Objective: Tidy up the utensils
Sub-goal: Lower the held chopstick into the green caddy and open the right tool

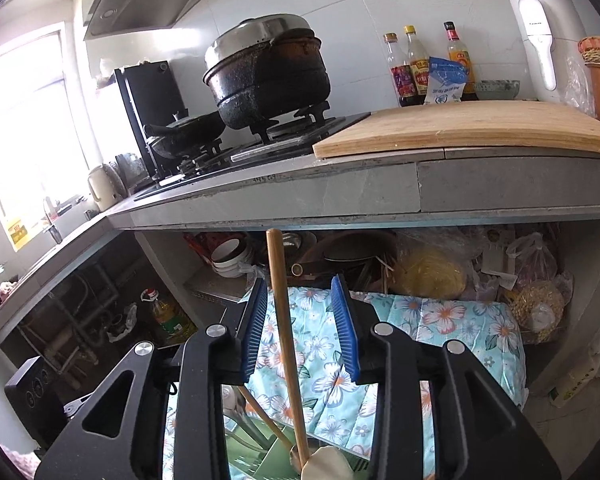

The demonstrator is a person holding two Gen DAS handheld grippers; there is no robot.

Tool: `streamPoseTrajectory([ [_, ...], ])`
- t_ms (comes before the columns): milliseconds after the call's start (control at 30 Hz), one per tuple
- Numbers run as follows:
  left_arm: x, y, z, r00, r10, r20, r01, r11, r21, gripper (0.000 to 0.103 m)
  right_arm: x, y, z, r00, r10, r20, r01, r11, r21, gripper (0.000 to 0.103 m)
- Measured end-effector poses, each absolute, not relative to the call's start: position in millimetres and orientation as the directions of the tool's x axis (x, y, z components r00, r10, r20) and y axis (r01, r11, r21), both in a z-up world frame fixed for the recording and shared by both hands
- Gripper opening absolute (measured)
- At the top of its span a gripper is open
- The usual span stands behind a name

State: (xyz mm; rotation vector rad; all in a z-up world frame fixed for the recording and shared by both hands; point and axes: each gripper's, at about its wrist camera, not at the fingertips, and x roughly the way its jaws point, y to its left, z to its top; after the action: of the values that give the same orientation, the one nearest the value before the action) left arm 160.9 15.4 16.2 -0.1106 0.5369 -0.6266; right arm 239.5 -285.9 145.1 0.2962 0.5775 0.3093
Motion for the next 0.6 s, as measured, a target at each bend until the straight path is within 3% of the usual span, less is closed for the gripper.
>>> streamPoseTrajectory([
  [67, 161, 17, 16, 0.680, -0.584, -0.445, 0.527, 0.810, -0.258, 0.069, 243, -285, 143, 0.788, 0.365, -0.495, -0.197, 0.912, 0.359, 0.029],
  [133, 162, 17, 16, 0.681, -0.581, -0.445, 0.524, 0.812, -0.258, 0.069, 246, -284, 142, 0.787, 0.359, -0.501, -0.191, 0.915, 0.355, 0.008],
  [400, 162, 19, 15, 0.685, -0.575, -0.447, 0.515, 0.817, -0.260, 0.069, 242, -260, 161, 0.828, 0.374, -0.417, -0.290, 0.923, 0.252, 0.006],
  [600, 162, 20, 14, 0.687, -0.571, -0.450, 0.510, 0.820, -0.261, 0.069, 243, -244, 145, 0.808, 0.390, -0.442, -0.343, 0.921, 0.185, 0.006],
])
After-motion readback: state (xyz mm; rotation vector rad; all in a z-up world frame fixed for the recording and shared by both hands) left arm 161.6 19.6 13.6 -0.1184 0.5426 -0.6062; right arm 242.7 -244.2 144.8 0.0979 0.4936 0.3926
